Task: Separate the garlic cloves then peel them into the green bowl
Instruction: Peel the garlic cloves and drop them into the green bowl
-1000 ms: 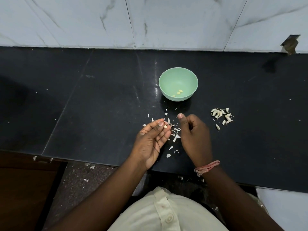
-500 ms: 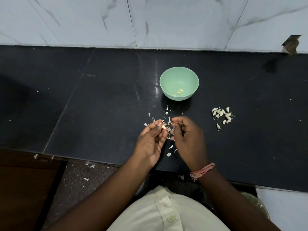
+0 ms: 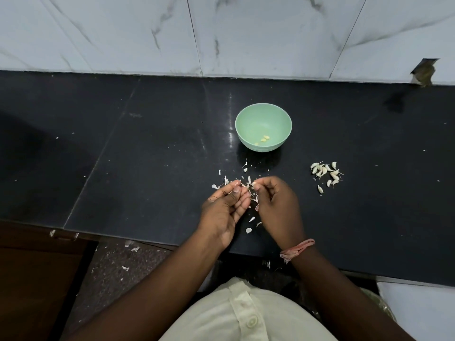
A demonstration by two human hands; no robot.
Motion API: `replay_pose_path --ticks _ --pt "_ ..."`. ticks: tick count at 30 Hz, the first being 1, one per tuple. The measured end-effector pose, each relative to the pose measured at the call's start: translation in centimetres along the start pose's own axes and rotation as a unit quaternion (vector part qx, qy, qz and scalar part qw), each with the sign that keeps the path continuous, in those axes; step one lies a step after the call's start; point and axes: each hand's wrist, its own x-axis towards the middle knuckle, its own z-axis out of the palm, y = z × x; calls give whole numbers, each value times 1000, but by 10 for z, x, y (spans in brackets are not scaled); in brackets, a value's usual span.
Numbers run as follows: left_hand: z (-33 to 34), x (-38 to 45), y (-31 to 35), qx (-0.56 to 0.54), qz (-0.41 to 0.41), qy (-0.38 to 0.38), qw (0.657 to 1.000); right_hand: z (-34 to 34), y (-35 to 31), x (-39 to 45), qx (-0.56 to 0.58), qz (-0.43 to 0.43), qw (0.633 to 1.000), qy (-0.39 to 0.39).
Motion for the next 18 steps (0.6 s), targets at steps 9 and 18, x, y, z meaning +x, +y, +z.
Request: replay_pose_path --ticks 9,18 --pt "15 -6 11 -6 -10 -50 999 15 -28 -34 17 -136 984 -117" --pt "11 -8 25 4 -4 -72 997 1 -27 -9 3 -64 997 -41"
